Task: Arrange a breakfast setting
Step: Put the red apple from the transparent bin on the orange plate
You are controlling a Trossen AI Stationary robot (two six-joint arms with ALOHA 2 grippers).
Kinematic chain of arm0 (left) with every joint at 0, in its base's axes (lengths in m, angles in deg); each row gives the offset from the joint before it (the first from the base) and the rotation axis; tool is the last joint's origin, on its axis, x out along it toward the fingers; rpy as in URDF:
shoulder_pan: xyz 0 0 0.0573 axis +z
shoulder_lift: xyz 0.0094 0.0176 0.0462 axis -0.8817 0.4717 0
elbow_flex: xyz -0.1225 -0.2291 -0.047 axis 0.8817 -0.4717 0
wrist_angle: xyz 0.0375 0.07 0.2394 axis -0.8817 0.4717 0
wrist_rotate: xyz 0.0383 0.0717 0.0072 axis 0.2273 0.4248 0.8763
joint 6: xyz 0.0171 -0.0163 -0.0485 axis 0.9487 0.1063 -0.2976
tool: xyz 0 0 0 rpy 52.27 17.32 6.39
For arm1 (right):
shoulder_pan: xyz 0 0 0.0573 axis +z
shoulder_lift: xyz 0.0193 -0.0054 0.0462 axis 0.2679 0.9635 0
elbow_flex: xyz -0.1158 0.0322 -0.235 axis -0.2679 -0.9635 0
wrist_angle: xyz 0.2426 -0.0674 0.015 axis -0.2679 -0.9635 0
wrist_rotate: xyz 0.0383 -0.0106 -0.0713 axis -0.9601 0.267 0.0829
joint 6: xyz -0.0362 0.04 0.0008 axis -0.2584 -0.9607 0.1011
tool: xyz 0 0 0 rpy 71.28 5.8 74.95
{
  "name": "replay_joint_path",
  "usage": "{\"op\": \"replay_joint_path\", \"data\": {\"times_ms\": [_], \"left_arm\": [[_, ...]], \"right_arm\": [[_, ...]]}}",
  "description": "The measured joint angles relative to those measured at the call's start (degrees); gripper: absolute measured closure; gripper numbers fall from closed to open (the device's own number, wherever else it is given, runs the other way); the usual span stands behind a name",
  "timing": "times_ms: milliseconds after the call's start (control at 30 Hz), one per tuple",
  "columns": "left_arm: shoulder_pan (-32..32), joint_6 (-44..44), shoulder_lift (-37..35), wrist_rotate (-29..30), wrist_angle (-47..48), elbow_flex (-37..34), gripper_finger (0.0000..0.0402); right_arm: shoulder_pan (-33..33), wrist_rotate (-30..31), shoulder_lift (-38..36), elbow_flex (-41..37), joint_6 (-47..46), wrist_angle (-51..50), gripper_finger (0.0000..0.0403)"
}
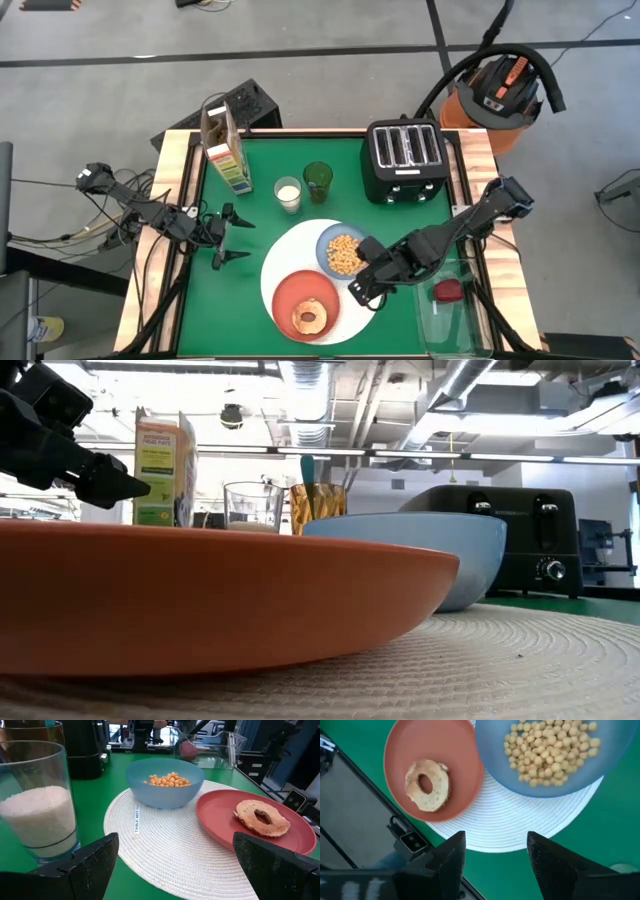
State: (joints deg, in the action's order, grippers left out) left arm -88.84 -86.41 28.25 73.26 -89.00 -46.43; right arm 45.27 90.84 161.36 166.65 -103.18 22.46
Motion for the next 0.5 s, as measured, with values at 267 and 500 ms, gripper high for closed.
{"op": "replay_joint_path", "data": {"times_ms": [267,500], "left_arm": [[0.0,0.0,0.0,0.0,0.0,0.0,0.0023],[0.0,0.0,0.0,0.0,0.0,0.0,0.0023]], "right_arm": [[3.0,1.3,-1.8,0.0,0.2,-6.7,0.0168],[9.7,8.2,-4.7,0.0,-2.5,-13.6,0.0163]]}}
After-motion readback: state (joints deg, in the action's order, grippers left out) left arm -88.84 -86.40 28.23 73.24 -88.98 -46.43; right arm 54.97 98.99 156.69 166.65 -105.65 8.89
